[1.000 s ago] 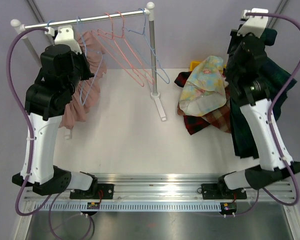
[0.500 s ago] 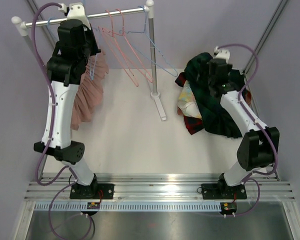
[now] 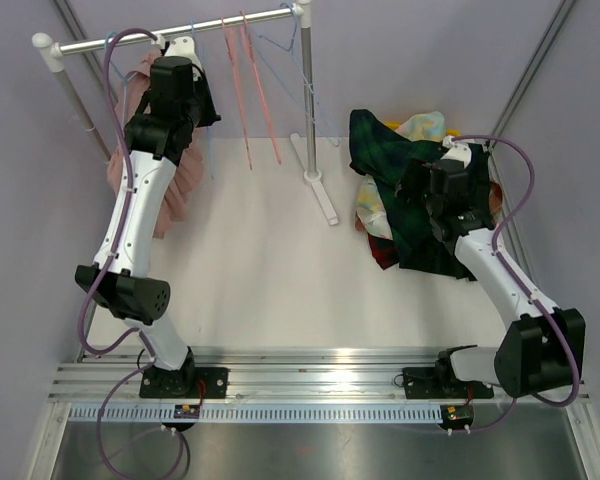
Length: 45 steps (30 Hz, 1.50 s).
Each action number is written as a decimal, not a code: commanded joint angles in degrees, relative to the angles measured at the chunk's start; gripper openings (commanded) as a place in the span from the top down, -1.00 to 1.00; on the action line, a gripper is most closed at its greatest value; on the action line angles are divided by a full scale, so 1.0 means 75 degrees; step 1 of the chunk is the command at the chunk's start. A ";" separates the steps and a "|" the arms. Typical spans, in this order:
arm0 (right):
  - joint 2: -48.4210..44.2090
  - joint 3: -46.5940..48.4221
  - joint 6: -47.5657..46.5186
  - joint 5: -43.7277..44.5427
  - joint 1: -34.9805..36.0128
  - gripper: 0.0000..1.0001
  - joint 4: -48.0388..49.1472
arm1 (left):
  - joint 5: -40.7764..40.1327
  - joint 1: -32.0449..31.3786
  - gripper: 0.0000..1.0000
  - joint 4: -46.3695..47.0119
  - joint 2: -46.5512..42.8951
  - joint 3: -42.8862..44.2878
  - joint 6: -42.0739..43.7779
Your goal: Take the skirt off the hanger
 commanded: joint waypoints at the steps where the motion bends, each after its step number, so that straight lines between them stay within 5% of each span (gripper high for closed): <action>1: -0.0389 0.0079 0.0176 -0.0268 0.0022 -0.93 0.0048 | 0.0234 0.0051 0.89 0.0013 -0.0470 0.0003 -0.0201; 4: -0.0753 -0.0038 0.0269 -0.0327 0.0022 -0.94 -0.0186 | 0.0093 0.0051 0.59 -0.0223 -0.0844 0.0063 -0.0072; 8: -0.1326 -0.0109 0.0387 -0.0420 0.0045 -0.99 -0.0573 | -0.0468 0.0051 -0.48 -0.0363 -0.1687 -0.0089 0.0174; 12: -0.2087 -0.0109 0.0363 -0.0538 0.0057 -0.99 -0.1018 | -0.1276 0.0225 -0.73 -0.0364 -0.2636 -0.0651 0.0268; 17: -0.2616 -0.0167 0.0422 -0.0690 0.0057 -0.99 -0.1300 | -0.1407 0.0671 -0.80 -0.0258 -0.3517 -0.1508 0.0186; 27: -0.2829 -0.0871 0.0914 -0.1475 0.0092 -0.99 -0.0774 | -0.0389 0.2100 -0.75 0.0491 -0.3166 -0.2105 0.0186; 31: -0.2571 -0.0953 0.0949 -0.1592 0.0115 -0.99 -0.0539 | 0.0232 0.2523 -0.51 0.0855 -0.2628 -0.1813 0.0010; 45: -0.1621 -0.1117 0.0903 -0.1733 0.0186 -0.99 0.0258 | 0.0632 0.2594 -0.16 0.0457 -0.0435 0.0473 0.0092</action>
